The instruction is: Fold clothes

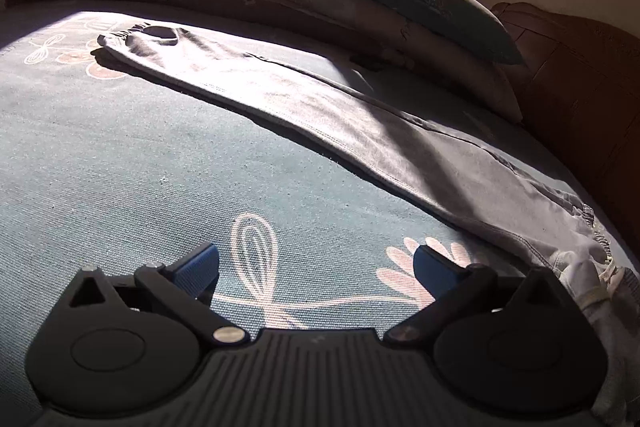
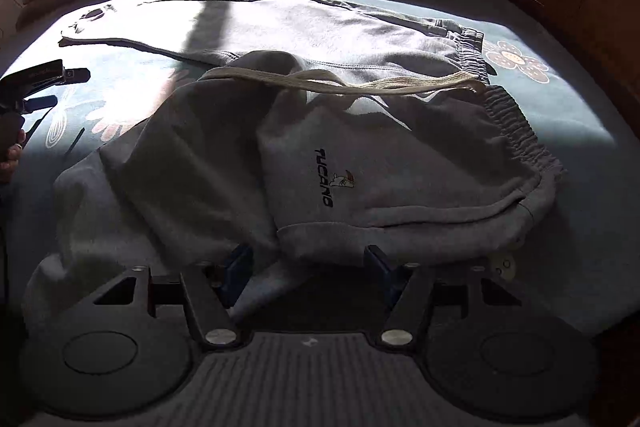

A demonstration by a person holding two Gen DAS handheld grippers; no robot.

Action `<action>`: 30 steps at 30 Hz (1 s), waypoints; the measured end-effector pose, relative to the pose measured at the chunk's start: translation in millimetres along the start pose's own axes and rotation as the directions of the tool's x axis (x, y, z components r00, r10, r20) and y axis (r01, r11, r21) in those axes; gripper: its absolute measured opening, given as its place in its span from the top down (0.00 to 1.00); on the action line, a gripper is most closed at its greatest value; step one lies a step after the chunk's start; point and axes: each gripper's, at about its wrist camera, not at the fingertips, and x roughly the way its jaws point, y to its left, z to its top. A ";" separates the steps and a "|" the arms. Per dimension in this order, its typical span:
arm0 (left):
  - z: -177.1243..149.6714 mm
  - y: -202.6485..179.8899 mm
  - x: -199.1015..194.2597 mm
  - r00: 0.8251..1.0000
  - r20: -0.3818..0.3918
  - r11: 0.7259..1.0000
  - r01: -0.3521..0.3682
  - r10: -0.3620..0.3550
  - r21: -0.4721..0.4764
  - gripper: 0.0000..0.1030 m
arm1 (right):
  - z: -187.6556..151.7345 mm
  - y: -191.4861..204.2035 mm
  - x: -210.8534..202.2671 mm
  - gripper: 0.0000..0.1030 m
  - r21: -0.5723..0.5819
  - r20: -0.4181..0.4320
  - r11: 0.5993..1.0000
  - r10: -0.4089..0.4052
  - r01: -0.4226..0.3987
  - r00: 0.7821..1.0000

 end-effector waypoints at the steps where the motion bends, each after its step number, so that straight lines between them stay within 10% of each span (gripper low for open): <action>1: -0.9 -0.5 -0.9 1.000 -0.001 1.000 0.000 0.000 0.006 0.01 | -7.9 -2.0 1.2 0.36 0.027 0.002 1.000 0.008 -0.008 1.000; 11: -3.0 -4.0 -0.5 1.000 -0.002 0.999 -0.018 0.018 0.050 0.01 | -0.9 -9.2 1.8 0.31 0.157 0.100 0.978 0.124 -0.139 0.987; 27: -7.2 -14.0 4.0 0.998 0.023 0.992 -0.054 0.052 0.111 0.01 | -37.8 -100.8 7.4 0.28 0.484 0.245 0.851 0.090 -0.203 0.965; 30: -12.4 -22.3 -14.9 0.987 0.059 0.983 -0.156 0.151 0.099 0.01 | -41.1 -118.9 8.9 0.26 0.473 0.258 0.866 0.038 -0.161 0.965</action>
